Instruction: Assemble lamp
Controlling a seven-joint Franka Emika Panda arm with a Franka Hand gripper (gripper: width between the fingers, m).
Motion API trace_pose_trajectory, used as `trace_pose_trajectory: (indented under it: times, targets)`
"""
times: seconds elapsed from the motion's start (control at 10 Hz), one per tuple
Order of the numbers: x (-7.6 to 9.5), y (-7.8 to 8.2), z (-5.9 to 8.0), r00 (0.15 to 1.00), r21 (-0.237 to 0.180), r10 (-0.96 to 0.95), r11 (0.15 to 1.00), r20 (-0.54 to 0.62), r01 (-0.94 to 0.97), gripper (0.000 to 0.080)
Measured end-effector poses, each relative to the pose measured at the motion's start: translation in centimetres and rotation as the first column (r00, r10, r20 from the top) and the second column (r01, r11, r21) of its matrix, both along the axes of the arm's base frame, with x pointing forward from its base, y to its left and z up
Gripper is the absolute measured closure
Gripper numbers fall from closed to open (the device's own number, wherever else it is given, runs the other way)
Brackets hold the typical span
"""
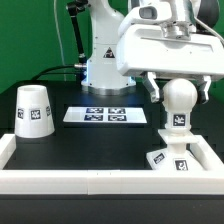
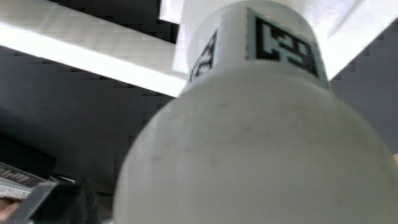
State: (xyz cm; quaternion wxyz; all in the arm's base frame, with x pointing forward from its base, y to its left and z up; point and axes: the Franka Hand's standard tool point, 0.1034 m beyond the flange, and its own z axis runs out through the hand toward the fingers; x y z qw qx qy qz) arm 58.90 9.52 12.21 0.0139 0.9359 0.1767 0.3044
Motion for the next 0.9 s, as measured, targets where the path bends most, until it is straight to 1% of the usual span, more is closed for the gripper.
trace_pose_trajectory:
  times: [0.2, 0.6, 0.8, 0.9]
  targets:
    - [-0.1, 0.0, 0.2, 1.0, 0.001, 0.0, 1.0, -0.012, 0.0, 0.01]
    - [-0.3, 0.2, 2.3, 1.0, 0.004, 0.005, 1.0, -0.017, -0.005, 0.01]
    - [-0.4, 0.4, 1.9, 0.999, 0.005, 0.011, 1.0, -0.046, -0.01, 0.01]
    - [-0.6, 0.7, 1.5, 0.996, 0.005, 0.017, 1.0, -0.09, -0.017, 0.01]
